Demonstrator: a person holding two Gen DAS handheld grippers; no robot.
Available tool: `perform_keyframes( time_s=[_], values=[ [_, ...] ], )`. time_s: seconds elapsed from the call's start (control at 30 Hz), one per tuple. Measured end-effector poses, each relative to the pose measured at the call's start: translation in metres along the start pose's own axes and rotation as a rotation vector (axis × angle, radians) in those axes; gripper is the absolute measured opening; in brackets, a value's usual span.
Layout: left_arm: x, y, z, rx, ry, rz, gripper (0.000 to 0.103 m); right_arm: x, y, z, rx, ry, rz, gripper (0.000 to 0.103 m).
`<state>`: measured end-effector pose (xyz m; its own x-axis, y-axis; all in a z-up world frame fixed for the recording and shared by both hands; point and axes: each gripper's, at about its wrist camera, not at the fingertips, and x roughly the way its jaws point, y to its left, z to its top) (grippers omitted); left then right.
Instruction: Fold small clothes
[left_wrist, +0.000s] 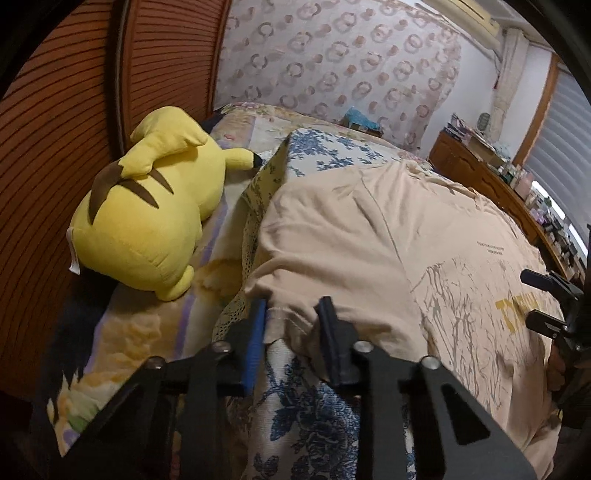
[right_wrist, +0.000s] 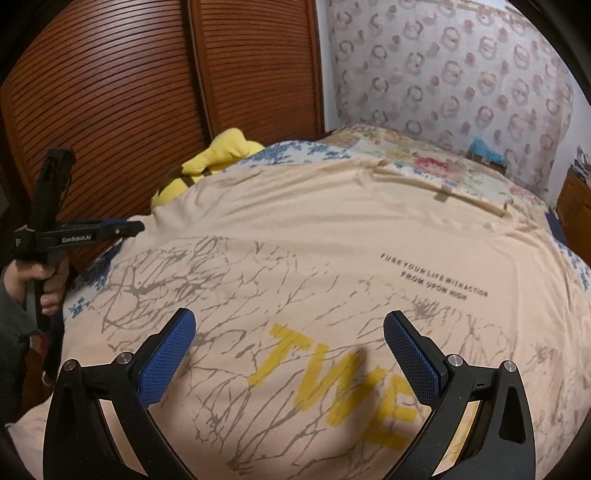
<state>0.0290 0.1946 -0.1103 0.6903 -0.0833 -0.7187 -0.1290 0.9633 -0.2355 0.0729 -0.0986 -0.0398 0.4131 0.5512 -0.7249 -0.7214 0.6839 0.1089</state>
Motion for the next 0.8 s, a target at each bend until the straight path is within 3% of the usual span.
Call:
perform_keyframes(
  time_s=[0.1, 0.27, 0.47, 0.63, 0.73, 0.8],
  values=[
    [-0.005, -0.003, 0.002, 0.036, -0.024, 0.050, 0.007, 0.001, 0.001, -0.002, -0.002, 0.007, 0.007, 0.103],
    [-0.021, -0.017, 0.012, 0.080, -0.074, 0.022, 0.005, -0.003, -0.005, -0.004, 0.013, -0.002, 0.013, 0.103],
    [-0.039, -0.059, 0.040, 0.162, -0.131, -0.052, 0.005, -0.018, -0.019, -0.002, 0.054, -0.035, 0.007, 0.103],
    [-0.036, -0.099, 0.055, 0.233, -0.131, -0.094, 0.005, -0.029, -0.032, -0.003, 0.083, -0.060, -0.009, 0.103],
    [-0.033, -0.116, 0.057, 0.246, -0.128, -0.119, 0.010, -0.031, -0.036, -0.004, 0.096, -0.064, -0.015, 0.103],
    [-0.034, -0.121, 0.055, 0.251, -0.134, -0.124, 0.019, -0.031, -0.039, -0.005, 0.104, -0.063, -0.019, 0.103]
  ],
)
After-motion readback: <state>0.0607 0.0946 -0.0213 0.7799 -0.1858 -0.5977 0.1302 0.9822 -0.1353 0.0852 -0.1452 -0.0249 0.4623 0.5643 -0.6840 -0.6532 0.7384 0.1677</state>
